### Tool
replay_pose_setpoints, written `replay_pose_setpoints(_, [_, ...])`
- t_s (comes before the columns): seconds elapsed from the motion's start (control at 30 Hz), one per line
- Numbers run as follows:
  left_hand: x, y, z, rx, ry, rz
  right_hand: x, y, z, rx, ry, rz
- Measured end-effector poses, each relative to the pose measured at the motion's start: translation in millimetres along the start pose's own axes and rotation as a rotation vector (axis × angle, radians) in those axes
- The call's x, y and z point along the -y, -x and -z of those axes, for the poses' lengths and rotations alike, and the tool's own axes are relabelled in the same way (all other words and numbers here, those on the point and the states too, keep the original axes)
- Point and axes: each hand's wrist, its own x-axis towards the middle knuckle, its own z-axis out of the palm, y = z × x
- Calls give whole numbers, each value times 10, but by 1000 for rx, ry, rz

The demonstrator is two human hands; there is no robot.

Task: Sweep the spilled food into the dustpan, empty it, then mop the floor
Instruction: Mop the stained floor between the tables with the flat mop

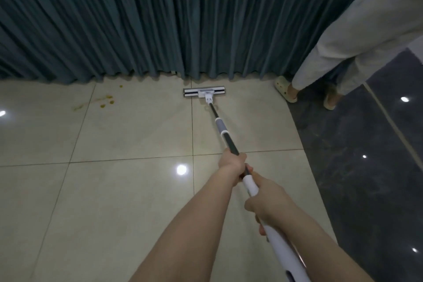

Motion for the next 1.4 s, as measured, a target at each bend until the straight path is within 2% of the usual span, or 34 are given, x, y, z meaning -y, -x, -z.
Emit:
replay_pose_setpoints(0.2, [-332, -460, 105, 20, -6, -24, 302, -580, 28, 60, -24, -4])
replay_pose_setpoints(0.5, [214, 161, 23, 28, 17, 3, -197, 49, 69, 152, 89, 34])
replay_pose_setpoints(0.7, [1198, 1187, -193, -45, 135, 21, -1081, 1044, 29, 241, 193, 59])
replay_pose_setpoints(0.97, [2667, 2986, -1041, -155, 344, 71, -2749, 2527, 368, 339, 551, 133])
replay_pose_setpoints(1.1, [3055, 3590, -1376, -171, 425, 87, -3220, 2974, 586, 382, 708, 249])
replay_pose_setpoints(1.23, [3038, 3610, -1314, -264, 341, 81, -3199, 3066, 491, 381, 687, 299])
replay_pose_setpoints(1.4, [2689, 3193, -1012, -343, 238, 53, -2823, 2666, 334, 337, 590, 331])
